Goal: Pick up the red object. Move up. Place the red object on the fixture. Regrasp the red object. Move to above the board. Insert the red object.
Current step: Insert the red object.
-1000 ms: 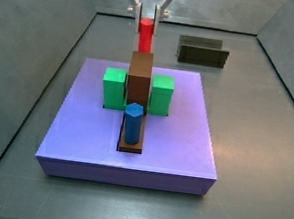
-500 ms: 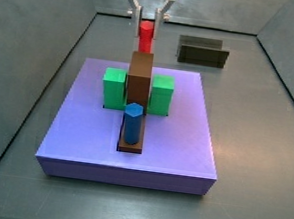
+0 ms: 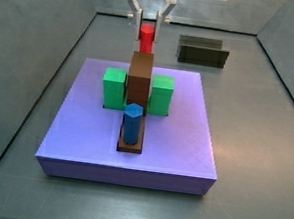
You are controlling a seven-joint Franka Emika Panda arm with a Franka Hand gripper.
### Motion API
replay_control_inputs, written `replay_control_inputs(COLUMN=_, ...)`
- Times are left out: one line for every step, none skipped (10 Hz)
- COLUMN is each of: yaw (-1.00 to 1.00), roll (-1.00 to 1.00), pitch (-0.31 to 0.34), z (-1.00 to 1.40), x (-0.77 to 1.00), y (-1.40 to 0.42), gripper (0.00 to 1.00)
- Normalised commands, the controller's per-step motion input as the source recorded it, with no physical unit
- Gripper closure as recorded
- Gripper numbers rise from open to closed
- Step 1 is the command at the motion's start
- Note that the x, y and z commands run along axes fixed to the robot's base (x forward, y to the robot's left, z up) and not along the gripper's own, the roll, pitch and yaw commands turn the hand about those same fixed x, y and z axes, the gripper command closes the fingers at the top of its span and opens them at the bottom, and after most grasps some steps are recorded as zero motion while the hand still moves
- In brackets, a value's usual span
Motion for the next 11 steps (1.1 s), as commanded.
replay_control_inputs(yaw=0.00, roll=-0.16, pitch=0.000, z=-0.09, x=0.00, y=0.05, gripper=1.00)
replay_control_inputs(yaw=0.00, roll=-0.28, pitch=0.000, z=-0.14, x=0.00, y=0.19, gripper=1.00)
replay_control_inputs(yaw=0.00, roll=-0.49, pitch=0.000, z=-0.23, x=0.07, y=0.43, gripper=1.00)
replay_control_inputs(yaw=0.00, roll=-0.41, pitch=0.000, z=-0.31, x=0.09, y=0.26, gripper=1.00)
replay_control_inputs(yaw=0.00, roll=-0.38, pitch=0.000, z=-0.29, x=0.14, y=0.00, gripper=1.00)
replay_control_inputs(yaw=0.00, roll=-0.41, pitch=0.000, z=-0.26, x=0.14, y=0.00, gripper=1.00)
replay_control_inputs(yaw=0.00, roll=-0.41, pitch=0.000, z=-0.26, x=0.15, y=0.00, gripper=1.00)
replay_control_inputs(yaw=0.00, roll=-0.37, pitch=0.000, z=-0.23, x=0.18, y=0.00, gripper=1.00)
replay_control_inputs(yaw=0.00, roll=-0.33, pitch=0.000, z=-0.31, x=0.28, y=0.30, gripper=1.00)
replay_control_inputs(yaw=0.00, roll=-0.22, pitch=0.000, z=-0.33, x=0.19, y=0.27, gripper=1.00)
replay_control_inputs(yaw=0.00, roll=-0.22, pitch=-0.004, z=-0.37, x=0.15, y=0.39, gripper=1.00)
